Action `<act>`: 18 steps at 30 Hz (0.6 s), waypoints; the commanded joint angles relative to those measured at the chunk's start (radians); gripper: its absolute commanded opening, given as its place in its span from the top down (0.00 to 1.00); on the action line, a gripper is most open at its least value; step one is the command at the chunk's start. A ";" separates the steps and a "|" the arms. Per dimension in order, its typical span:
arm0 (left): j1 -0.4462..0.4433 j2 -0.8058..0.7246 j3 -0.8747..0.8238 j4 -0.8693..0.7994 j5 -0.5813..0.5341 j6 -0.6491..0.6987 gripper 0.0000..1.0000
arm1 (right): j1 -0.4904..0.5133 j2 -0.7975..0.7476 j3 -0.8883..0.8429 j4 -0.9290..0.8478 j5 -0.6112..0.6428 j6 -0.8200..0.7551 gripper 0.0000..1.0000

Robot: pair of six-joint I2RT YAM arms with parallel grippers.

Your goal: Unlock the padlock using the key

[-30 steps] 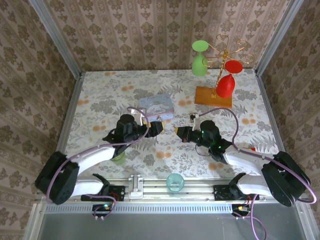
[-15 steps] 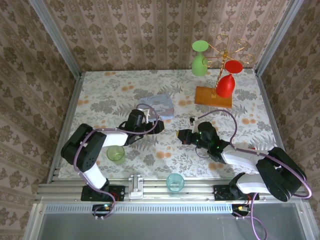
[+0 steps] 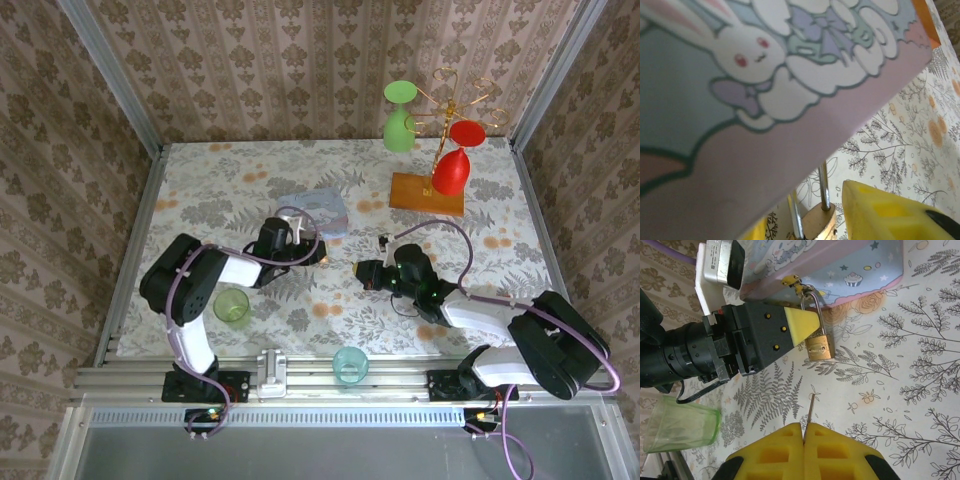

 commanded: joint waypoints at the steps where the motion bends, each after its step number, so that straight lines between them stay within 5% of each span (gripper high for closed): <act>1: -0.007 0.019 -0.007 0.054 -0.021 -0.002 0.60 | -0.006 0.020 0.011 0.005 0.017 -0.010 1.00; 18: -0.017 -0.006 -0.010 0.022 -0.036 -0.014 0.87 | -0.006 0.064 0.041 0.015 0.022 0.013 1.00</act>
